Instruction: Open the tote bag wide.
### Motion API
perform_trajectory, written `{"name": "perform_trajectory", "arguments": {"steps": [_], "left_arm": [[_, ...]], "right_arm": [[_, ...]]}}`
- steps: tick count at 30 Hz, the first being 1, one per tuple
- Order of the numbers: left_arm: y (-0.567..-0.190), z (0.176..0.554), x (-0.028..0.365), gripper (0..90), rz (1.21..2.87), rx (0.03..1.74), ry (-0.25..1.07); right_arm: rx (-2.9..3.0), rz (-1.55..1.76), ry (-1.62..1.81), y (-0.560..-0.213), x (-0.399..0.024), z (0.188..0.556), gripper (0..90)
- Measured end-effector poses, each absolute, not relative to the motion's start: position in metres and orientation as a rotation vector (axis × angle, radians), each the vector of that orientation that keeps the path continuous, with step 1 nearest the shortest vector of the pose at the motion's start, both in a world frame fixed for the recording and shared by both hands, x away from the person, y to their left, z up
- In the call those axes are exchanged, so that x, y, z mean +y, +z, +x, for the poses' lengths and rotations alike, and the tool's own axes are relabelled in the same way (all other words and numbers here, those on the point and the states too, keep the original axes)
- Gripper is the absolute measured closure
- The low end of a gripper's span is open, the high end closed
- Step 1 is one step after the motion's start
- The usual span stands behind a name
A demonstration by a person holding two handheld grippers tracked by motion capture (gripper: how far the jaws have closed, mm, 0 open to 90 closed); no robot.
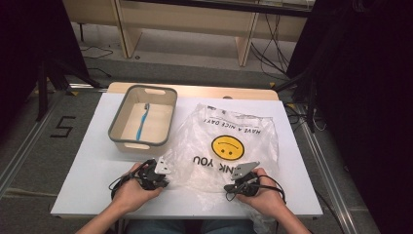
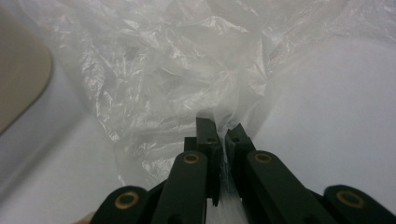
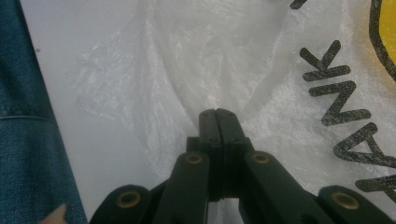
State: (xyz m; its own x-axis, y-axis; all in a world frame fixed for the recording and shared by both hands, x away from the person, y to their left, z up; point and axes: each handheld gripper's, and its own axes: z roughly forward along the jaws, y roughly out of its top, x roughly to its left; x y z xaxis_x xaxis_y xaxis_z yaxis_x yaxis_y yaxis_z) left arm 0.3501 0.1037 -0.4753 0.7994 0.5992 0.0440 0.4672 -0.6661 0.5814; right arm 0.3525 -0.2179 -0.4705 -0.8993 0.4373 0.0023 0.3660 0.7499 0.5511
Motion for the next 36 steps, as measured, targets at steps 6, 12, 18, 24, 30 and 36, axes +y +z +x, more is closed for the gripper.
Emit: {"name": "perform_trajectory", "arguments": {"steps": [6,12,18,24,30,36], "left_arm": [[-0.472,0.361,0.100,88.2,2.342,0.824,0.393],[-0.470,0.371,0.088,87.7,2.296,0.813,0.480],[-0.471,0.379,0.082,80.8,2.239,0.809,0.573],[-0.473,0.385,0.082,66.1,2.195,0.824,0.638],[-0.467,0.380,0.082,41.1,2.131,0.807,0.681],[-0.450,0.361,0.086,28.2,2.052,0.773,0.693]], "right_arm": [[2.783,0.707,0.861,-0.467,-0.221,0.354,90.0],[2.713,0.738,0.866,-0.464,-0.230,0.359,90.0],[2.671,0.781,0.880,-0.461,-0.234,0.361,90.0],[2.638,0.809,0.922,-0.459,-0.234,0.361,90.0],[2.582,0.861,1.000,-0.455,-0.236,0.362,90.0],[2.518,0.878,1.049,-0.449,-0.240,0.364,90.0]]}}
